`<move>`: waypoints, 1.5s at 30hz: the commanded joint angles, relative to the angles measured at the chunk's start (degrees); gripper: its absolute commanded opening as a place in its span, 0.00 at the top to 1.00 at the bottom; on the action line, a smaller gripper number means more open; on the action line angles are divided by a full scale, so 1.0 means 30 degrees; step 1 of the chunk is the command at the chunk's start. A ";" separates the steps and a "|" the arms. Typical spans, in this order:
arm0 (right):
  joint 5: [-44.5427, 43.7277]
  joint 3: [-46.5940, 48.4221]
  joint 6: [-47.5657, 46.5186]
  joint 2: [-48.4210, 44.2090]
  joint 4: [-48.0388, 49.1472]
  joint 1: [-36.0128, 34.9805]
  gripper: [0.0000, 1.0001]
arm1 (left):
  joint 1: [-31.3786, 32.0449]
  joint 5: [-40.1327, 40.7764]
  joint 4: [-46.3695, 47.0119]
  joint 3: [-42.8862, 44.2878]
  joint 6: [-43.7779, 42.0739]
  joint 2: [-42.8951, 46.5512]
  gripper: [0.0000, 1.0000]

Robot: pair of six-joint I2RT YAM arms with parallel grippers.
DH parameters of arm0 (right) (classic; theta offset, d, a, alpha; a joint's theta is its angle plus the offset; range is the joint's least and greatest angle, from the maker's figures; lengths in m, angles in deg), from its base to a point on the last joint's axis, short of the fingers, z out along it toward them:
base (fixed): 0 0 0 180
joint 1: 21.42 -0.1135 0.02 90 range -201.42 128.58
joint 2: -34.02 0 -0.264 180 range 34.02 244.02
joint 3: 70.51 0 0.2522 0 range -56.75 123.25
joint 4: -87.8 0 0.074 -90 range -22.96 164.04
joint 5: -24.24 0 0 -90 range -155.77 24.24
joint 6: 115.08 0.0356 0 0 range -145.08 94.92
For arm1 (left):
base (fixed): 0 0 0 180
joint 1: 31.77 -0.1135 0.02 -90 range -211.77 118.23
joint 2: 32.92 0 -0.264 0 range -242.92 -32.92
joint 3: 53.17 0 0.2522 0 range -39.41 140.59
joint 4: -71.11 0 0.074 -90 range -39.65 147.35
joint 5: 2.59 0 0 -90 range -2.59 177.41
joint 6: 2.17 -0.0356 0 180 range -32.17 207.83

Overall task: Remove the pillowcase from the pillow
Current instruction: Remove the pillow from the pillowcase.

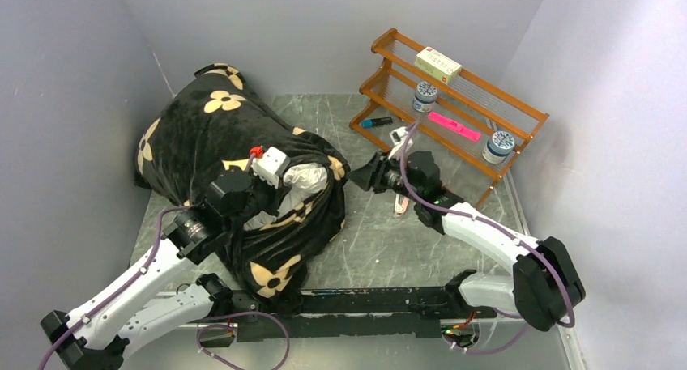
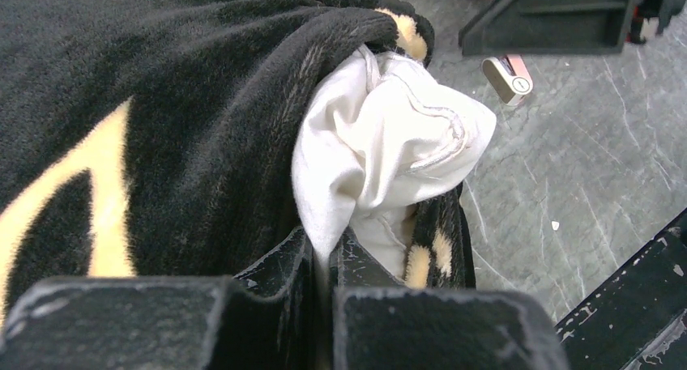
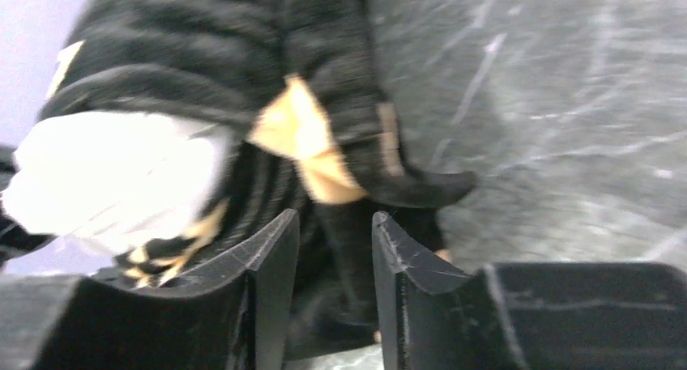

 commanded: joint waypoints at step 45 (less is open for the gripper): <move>-0.0675 0.4097 0.3293 0.5307 0.4056 -0.5447 0.53 | 0.1016 -0.4735 0.1124 0.4433 -0.8648 -0.3078 0.06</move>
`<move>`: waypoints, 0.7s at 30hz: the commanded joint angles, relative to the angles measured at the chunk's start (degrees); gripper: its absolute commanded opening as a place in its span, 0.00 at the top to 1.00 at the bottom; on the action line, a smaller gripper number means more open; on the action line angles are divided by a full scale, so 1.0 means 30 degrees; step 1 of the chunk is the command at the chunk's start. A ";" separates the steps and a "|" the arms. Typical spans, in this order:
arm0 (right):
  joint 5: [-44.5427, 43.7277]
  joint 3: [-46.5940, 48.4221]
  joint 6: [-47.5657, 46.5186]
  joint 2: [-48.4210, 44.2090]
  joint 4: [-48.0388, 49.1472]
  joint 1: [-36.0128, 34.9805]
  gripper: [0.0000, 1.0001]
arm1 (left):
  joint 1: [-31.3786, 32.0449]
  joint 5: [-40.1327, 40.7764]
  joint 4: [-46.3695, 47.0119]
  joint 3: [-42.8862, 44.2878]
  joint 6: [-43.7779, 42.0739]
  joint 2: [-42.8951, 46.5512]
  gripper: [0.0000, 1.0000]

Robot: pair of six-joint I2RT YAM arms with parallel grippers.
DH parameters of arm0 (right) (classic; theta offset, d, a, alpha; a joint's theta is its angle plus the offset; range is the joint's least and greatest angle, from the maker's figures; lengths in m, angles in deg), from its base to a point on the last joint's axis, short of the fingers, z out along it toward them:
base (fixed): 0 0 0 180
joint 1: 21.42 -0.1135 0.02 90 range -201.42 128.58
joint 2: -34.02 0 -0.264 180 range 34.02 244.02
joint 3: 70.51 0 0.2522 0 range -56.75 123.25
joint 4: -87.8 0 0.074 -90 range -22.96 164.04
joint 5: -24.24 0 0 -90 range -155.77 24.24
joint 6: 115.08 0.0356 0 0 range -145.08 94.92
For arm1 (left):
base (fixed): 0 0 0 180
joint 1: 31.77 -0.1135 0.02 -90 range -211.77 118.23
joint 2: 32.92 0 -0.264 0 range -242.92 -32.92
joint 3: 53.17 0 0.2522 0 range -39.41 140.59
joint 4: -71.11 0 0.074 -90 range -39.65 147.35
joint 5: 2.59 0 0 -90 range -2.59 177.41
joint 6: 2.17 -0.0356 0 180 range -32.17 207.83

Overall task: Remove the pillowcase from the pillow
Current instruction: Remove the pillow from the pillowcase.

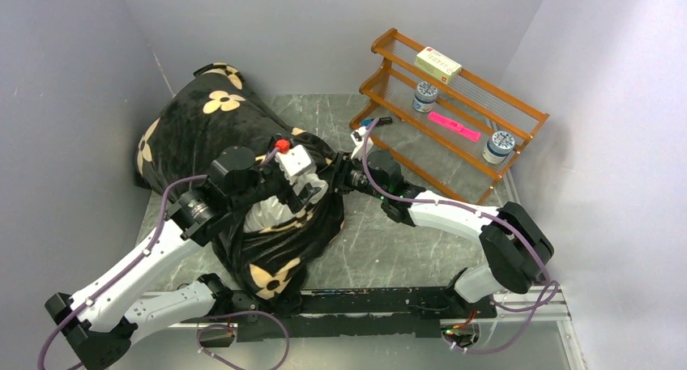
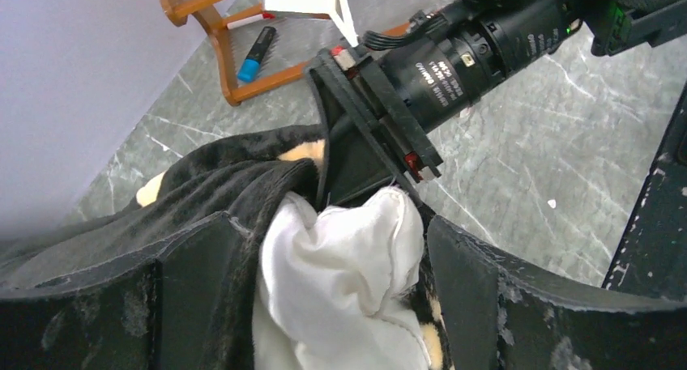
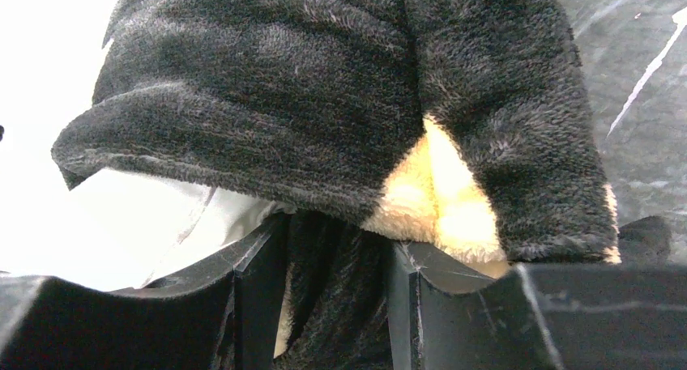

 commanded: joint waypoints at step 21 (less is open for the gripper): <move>0.0744 0.0973 -0.0188 0.0272 0.0993 -0.0712 0.53 | 0.3286 0.7514 0.1474 -0.2031 -0.5717 -0.2191 0.09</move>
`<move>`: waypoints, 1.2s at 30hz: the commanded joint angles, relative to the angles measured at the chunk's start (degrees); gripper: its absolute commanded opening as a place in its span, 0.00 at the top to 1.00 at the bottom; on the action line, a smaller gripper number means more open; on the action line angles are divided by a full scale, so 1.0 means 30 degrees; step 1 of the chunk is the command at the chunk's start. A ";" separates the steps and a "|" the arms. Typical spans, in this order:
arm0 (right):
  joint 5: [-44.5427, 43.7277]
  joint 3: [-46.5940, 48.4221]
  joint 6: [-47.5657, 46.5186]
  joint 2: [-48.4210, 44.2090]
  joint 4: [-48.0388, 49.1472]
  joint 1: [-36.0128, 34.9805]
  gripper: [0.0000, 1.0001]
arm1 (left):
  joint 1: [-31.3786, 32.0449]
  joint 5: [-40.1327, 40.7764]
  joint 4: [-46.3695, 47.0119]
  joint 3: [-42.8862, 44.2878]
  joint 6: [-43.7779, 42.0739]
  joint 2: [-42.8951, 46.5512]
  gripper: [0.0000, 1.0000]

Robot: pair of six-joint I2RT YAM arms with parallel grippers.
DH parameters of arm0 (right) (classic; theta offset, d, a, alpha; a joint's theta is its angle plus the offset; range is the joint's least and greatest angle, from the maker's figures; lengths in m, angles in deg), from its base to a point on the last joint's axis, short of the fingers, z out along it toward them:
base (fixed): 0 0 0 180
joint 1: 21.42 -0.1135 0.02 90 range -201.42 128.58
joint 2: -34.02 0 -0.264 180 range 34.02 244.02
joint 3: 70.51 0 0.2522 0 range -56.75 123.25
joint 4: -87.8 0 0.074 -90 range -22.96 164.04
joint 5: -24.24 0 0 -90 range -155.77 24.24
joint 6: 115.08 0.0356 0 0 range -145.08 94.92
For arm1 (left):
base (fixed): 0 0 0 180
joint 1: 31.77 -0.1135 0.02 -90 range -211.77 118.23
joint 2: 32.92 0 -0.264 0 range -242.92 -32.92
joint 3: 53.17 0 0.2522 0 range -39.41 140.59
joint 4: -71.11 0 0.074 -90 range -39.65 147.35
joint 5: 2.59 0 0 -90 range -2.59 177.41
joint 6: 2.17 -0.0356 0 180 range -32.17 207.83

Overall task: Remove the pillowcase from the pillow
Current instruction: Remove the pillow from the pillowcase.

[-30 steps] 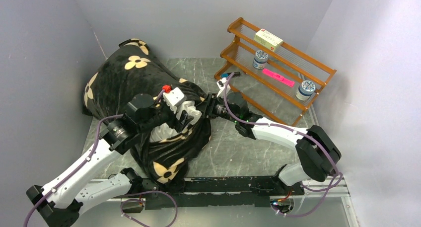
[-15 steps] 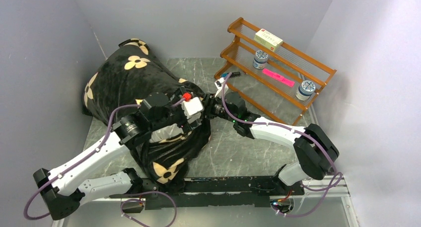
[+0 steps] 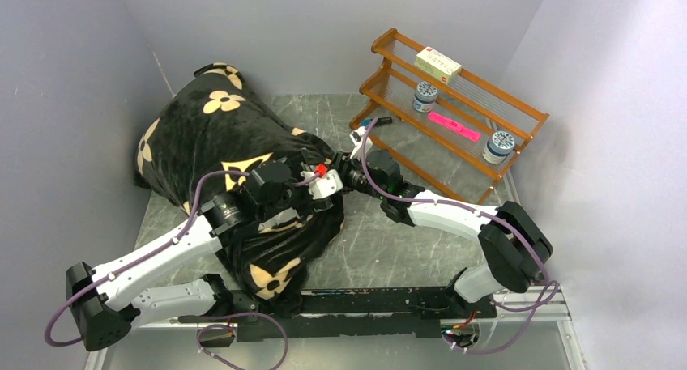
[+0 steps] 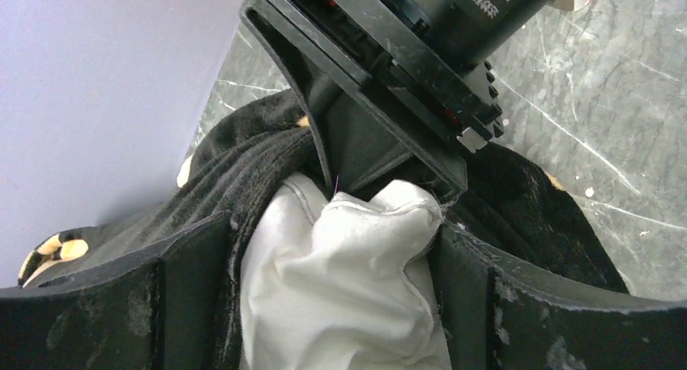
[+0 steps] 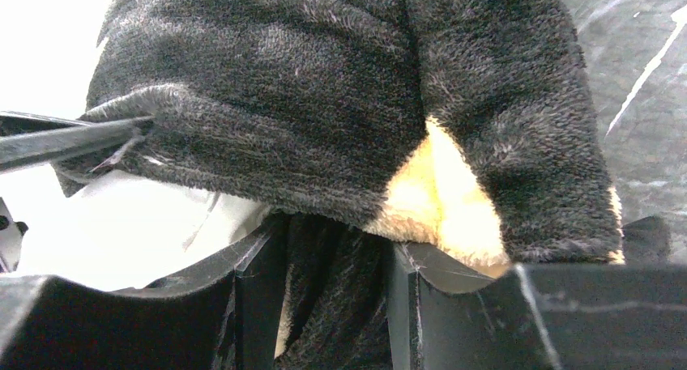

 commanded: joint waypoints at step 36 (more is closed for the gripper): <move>-0.5520 -0.1188 -0.4751 -0.0508 -0.4451 0.1715 0.76 | 0.0113 0.4721 -0.1507 0.0672 0.5009 0.4175 0.95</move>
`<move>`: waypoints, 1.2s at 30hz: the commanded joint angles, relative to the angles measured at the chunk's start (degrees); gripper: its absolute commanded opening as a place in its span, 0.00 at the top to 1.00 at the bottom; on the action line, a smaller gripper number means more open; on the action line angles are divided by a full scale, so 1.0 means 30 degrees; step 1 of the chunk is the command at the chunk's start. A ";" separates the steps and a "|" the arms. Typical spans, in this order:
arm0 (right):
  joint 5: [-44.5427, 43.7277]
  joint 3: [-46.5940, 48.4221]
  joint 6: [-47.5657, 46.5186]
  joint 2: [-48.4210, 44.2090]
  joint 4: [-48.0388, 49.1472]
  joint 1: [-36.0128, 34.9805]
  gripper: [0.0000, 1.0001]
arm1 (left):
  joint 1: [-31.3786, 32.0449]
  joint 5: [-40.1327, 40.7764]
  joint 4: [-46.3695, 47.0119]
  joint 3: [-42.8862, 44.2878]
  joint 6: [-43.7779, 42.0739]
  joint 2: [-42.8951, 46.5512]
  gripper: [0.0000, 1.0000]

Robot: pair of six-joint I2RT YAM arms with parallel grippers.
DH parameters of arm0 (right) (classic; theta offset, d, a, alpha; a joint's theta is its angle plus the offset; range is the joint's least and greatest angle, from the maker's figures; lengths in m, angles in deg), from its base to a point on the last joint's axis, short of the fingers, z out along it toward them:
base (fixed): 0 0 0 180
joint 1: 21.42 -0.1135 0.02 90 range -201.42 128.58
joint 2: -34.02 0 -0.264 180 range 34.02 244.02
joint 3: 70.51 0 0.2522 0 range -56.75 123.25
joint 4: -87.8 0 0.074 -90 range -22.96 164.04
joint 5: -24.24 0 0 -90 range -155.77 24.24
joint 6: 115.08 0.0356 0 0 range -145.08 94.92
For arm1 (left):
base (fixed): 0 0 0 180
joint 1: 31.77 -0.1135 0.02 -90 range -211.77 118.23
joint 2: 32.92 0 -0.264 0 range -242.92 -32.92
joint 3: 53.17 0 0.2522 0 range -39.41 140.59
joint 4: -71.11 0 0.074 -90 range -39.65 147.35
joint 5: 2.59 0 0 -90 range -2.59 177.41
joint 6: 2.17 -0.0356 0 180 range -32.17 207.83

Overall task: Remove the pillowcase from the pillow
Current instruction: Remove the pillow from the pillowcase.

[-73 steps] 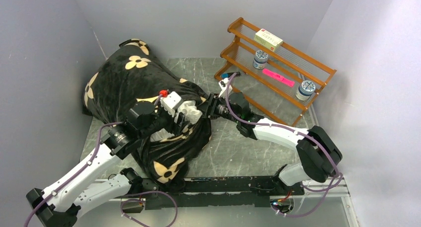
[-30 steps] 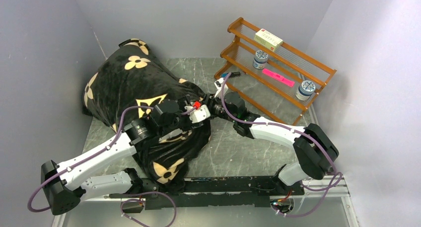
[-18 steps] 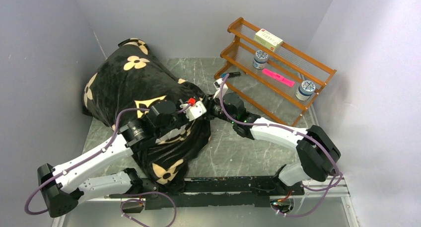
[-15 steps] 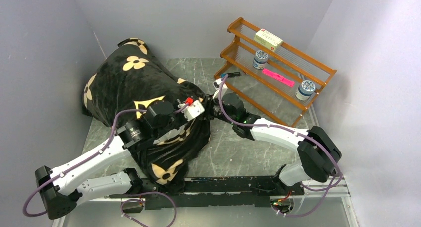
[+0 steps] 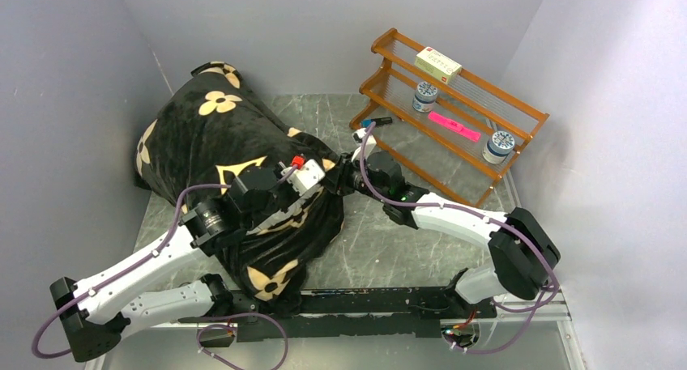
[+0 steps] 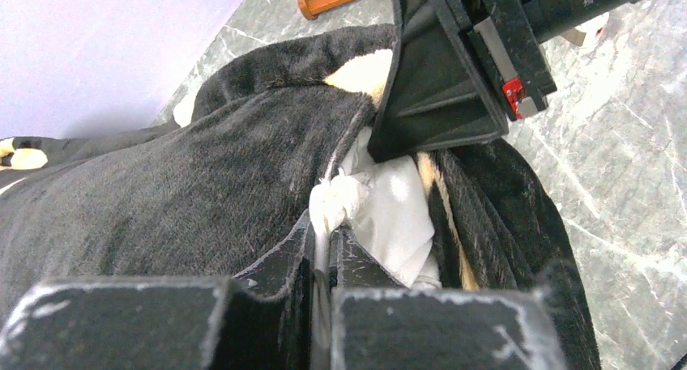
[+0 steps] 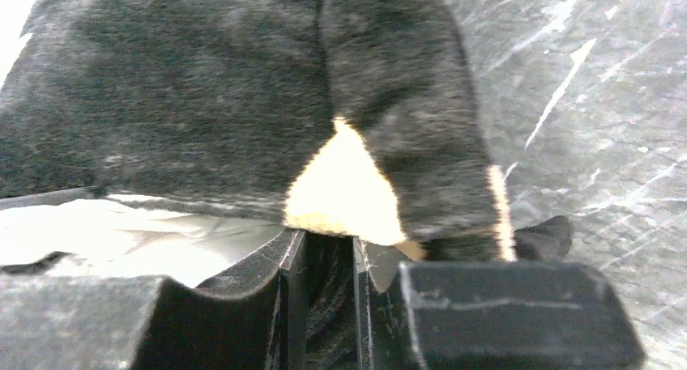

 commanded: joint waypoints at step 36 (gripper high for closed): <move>0.3543 0.1336 -0.4045 0.4343 -0.1388 0.6636 1.00 | -0.0045 -0.1689 0.0619 -0.1103 0.2914 0.5243 0.95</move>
